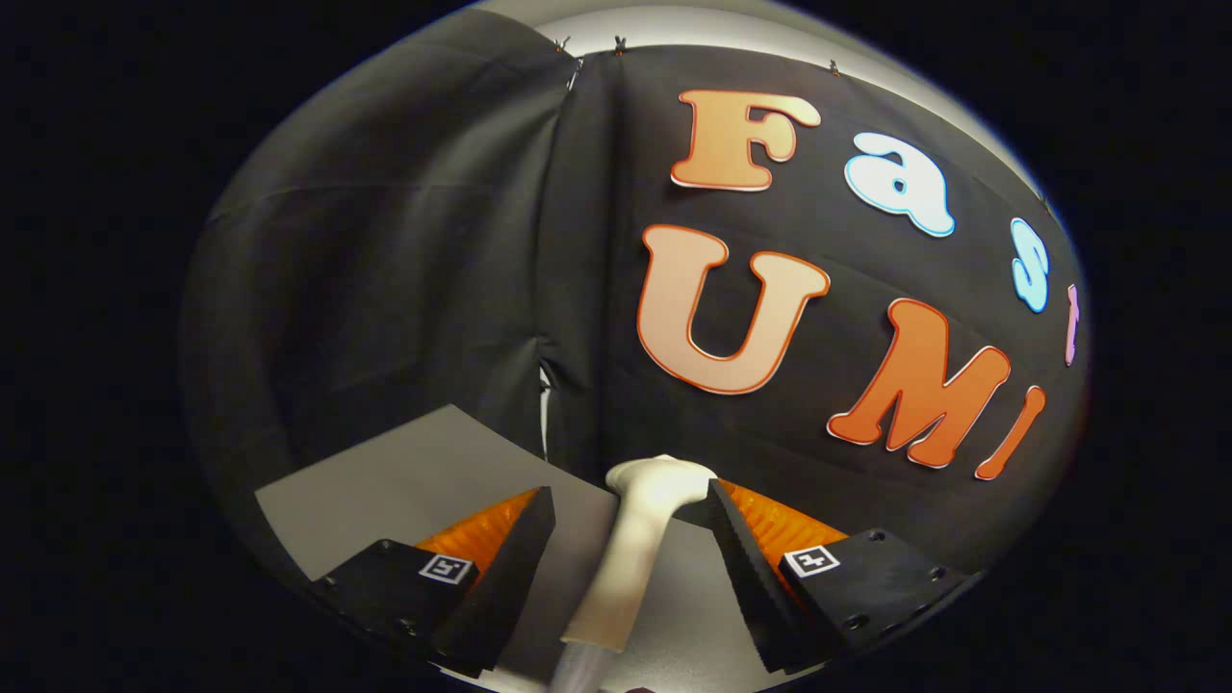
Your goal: Iron the clothes twice with a garment steamer, once on the left side and once on the right side.
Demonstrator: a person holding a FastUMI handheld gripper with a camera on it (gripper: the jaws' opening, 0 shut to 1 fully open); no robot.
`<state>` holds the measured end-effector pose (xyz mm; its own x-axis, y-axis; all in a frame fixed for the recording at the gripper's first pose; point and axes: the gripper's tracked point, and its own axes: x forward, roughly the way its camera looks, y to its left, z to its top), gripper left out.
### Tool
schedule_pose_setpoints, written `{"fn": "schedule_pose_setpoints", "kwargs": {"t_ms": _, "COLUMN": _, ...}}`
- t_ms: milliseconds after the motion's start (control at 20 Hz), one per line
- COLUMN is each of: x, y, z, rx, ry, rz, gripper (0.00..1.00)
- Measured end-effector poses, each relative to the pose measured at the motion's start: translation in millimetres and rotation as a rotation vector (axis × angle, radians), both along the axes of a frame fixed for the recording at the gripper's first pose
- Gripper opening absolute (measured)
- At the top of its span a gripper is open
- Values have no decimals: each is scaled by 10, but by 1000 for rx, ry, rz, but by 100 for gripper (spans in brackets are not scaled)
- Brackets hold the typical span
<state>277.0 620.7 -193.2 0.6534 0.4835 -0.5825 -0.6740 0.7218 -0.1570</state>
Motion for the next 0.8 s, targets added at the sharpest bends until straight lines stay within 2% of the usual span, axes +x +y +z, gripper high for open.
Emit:
{"fn": "schedule_pose_setpoints", "kwargs": {"t_ms": 100, "x": 87, "y": -39, "z": -231, "rx": -33, "ry": 56, "rz": -14, "gripper": 100}}
{"fn": "schedule_pose_setpoints", "kwargs": {"t_ms": 300, "x": 3, "y": -64, "z": -543, "rx": -38, "ry": 189, "rz": -26, "gripper": 100}}
{"fn": "schedule_pose_setpoints", "kwargs": {"t_ms": 550, "x": 29, "y": -126, "z": -810, "rx": -87, "ry": 245, "rz": -57, "gripper": 100}}
{"fn": "schedule_pose_setpoints", "kwargs": {"t_ms": 800, "x": 75, "y": -154, "z": -876, "rx": -101, "ry": 230, "rz": -55, "gripper": 68}}
